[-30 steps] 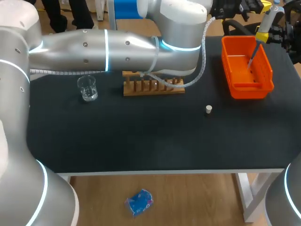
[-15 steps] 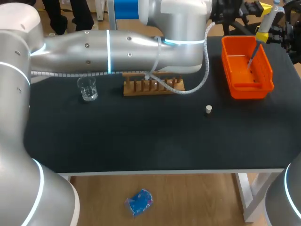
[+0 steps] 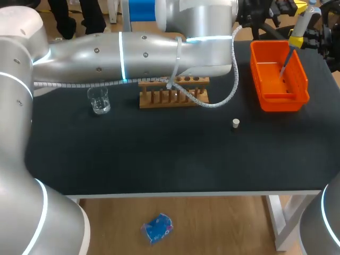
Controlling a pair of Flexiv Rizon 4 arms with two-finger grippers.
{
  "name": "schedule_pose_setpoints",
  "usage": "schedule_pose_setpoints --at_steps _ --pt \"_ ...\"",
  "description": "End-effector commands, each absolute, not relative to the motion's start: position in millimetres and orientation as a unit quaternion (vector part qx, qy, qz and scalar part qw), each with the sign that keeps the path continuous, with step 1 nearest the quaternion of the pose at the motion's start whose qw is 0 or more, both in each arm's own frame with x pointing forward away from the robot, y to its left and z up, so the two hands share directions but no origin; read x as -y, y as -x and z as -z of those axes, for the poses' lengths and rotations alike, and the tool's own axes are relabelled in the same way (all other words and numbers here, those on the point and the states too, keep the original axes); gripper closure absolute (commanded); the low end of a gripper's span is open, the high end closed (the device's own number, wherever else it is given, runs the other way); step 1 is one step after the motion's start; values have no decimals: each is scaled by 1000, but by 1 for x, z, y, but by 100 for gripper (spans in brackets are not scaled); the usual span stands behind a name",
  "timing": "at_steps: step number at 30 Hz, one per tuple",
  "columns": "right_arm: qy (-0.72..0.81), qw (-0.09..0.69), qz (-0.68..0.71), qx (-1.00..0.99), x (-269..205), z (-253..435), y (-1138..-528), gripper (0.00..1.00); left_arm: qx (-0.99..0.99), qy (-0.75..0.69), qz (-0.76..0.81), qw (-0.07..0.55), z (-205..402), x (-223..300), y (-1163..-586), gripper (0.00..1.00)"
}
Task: Invert the test tube, pick up the pipette, mount the tip to pipette, aspirate from beaker and dispense into the tube, eject the tip, return the pipette, and cap with the stopper.
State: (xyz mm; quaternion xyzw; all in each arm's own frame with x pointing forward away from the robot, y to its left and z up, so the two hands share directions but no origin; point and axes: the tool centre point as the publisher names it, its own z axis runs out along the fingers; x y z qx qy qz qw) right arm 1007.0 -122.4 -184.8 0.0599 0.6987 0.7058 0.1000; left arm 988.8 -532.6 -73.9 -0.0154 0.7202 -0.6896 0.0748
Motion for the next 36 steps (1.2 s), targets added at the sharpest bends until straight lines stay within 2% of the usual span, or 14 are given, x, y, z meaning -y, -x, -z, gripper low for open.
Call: schedule_pose_setpoints --at_steps 1,36 --pt "-59 100 -705 -699 123 185 -1007 100 -698 17 712 82 76 534 -988 100" --pt "-59 100 -705 -699 123 185 -1007 100 -720 32 691 59 85 537 -999 100"
